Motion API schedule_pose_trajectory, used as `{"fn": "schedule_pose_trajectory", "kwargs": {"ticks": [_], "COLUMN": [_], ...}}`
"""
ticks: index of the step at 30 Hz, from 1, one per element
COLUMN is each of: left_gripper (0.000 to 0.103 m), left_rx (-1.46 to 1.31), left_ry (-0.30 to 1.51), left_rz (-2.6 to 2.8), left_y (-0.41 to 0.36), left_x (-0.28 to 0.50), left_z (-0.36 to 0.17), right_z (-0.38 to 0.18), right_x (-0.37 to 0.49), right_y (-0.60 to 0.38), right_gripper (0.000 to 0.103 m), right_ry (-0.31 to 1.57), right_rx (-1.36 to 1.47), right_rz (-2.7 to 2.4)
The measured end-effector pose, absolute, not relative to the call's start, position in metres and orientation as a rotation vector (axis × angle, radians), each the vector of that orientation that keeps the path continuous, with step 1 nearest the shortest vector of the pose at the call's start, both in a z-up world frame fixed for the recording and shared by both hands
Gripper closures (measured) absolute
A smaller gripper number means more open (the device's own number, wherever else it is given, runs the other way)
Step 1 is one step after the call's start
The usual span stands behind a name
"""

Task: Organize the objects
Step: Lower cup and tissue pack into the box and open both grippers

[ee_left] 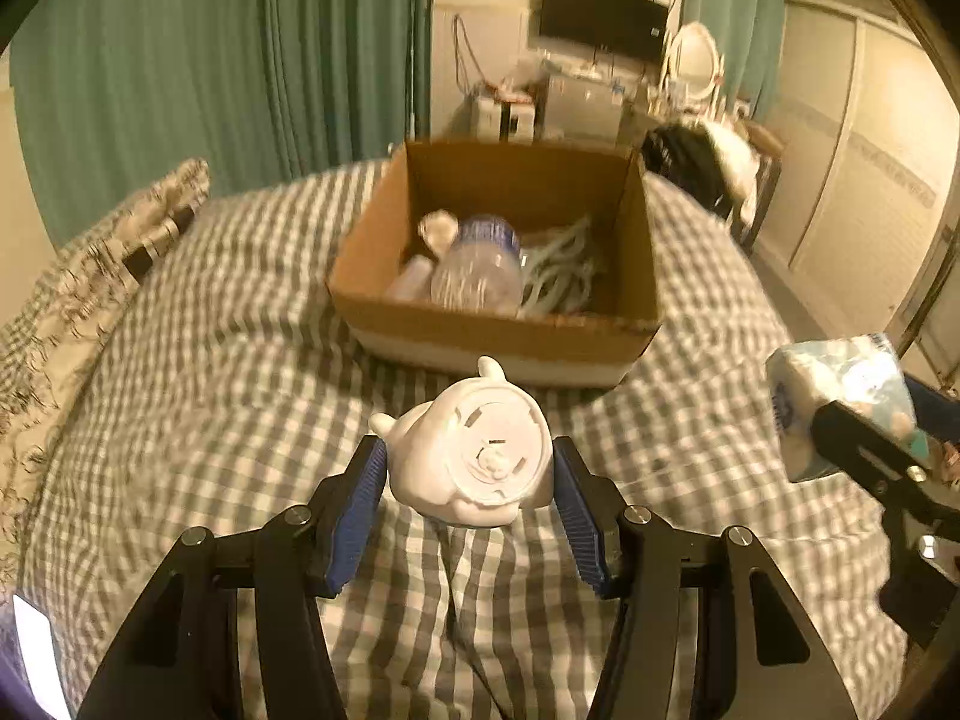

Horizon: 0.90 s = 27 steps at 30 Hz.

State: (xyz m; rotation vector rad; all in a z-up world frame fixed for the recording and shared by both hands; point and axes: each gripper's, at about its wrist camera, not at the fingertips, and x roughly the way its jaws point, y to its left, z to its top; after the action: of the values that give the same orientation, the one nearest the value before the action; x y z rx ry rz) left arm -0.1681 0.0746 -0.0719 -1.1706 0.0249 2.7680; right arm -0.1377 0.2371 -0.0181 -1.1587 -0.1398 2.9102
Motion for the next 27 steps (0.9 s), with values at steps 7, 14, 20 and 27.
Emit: {"fn": "schedule_pose_trajectory", "kwargs": {"ticks": [7, 14, 20, 27], "left_gripper": [0.046, 0.046, 0.046, 0.046], "left_rx": [-1.000, -0.865, -0.764, -0.734], "left_ry": [0.043, 0.033, 0.060, 0.100], "left_rz": [2.816, 2.851, 2.886, 2.914], "left_y": [0.068, 0.061, 0.058, 0.057], "left_x": [-0.156, -0.179, -0.222, -0.282], "left_z": [-0.014, 0.033, 0.058, 0.051], "right_z": [0.026, 0.073, 0.098, 0.094], "right_x": [-0.123, -0.138, -0.180, -0.249], "right_y": [0.231, 0.220, 0.217, 0.210], "right_gripper": [0.039, 0.039, 0.039, 0.039], "right_ry": [-0.153, -0.182, -0.165, -0.158], "right_rx": [-1.033, -0.887, -0.803, -0.820], "right_rz": [2.979, 3.067, 3.120, 3.127]}}
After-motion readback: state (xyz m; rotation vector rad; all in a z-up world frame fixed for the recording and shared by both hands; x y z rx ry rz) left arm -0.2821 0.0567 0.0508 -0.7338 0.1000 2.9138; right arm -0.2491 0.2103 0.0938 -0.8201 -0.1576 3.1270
